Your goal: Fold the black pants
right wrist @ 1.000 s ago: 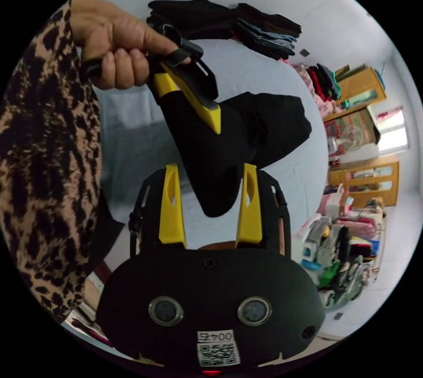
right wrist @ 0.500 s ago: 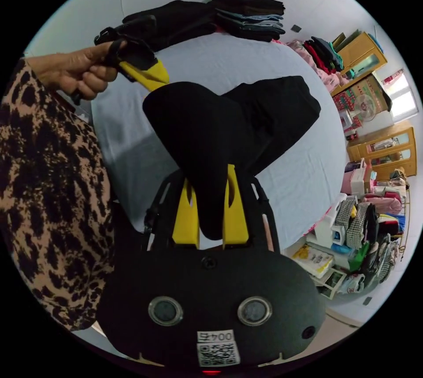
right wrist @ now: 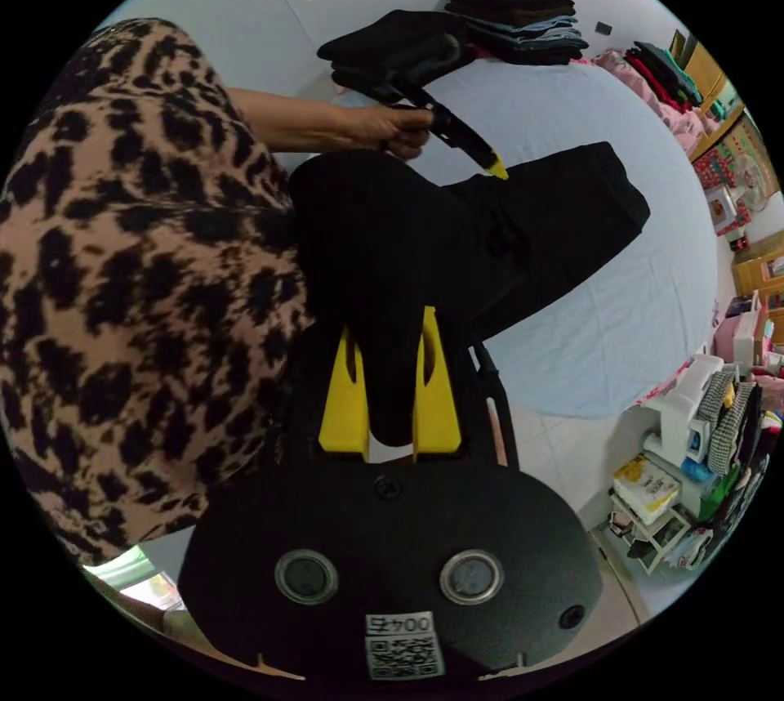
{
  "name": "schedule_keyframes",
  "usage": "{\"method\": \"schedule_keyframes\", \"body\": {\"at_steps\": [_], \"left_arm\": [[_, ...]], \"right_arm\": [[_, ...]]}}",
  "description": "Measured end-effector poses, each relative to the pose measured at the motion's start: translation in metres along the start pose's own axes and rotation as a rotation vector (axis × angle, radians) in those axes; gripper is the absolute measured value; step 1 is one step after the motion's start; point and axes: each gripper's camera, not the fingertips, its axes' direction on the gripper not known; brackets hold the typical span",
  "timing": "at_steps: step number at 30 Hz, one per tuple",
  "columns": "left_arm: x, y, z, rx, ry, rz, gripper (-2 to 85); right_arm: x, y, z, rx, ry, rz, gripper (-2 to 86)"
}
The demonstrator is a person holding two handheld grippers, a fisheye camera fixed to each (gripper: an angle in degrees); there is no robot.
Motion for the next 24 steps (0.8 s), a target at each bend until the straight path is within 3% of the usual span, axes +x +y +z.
{"method": "schedule_keyframes", "body": {"at_steps": [7, 12, 24], "left_arm": [[-0.026, 0.027, 0.114, -0.329, -0.074, -0.014, 0.1], [-0.046, 0.04, 0.11, -0.29, -0.015, -0.082, 0.1], [-0.116, 0.127, 0.033, -0.04, 0.147, -0.328, 0.2]], "right_arm": [[0.019, 0.0, 0.028, -0.077, -0.072, -0.043, 8.8], [0.086, -0.024, 0.042, -0.116, -0.038, -0.078, 8.6], [0.376, -0.134, 0.15, -0.285, -0.168, -0.185, 8.8]]}}
